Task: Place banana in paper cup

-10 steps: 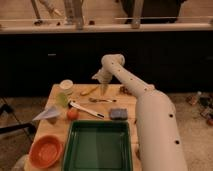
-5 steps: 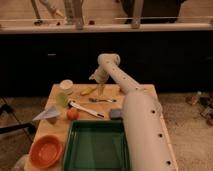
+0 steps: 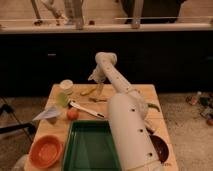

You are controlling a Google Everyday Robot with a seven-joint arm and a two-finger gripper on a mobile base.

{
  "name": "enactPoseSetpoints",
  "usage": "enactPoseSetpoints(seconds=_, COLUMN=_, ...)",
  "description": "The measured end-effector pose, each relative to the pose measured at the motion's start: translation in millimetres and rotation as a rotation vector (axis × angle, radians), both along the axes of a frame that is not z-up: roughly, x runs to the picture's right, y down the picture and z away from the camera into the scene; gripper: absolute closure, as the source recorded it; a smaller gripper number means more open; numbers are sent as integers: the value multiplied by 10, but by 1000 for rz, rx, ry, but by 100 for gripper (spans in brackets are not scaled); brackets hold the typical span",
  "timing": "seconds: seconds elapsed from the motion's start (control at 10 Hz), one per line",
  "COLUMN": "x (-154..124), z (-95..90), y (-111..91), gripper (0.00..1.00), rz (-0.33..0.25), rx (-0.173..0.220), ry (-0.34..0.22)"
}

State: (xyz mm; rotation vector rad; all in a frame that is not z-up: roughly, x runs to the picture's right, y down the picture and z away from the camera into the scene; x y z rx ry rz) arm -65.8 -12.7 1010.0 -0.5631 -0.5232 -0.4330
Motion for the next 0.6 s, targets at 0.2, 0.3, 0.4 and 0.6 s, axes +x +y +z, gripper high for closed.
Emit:
enactPoseSetpoints(seconds=0.2, x=20, z=44, y=50, gripper=20, rz=-3, rx=-23, ry=8)
enactPoseSetpoints(seconds=0.3, x=22, z=53, y=67, gripper=20, rz=-4, rx=-28, ry=10)
enactPoseSetpoints(seconds=0.4, x=25, z=62, y=95, gripper=20, rz=-7, rx=-36, ry=12)
enactPoseSetpoints(seconds=0.6, x=19, z=82, y=136, gripper=20, rz=-9, rx=-52, ry=17)
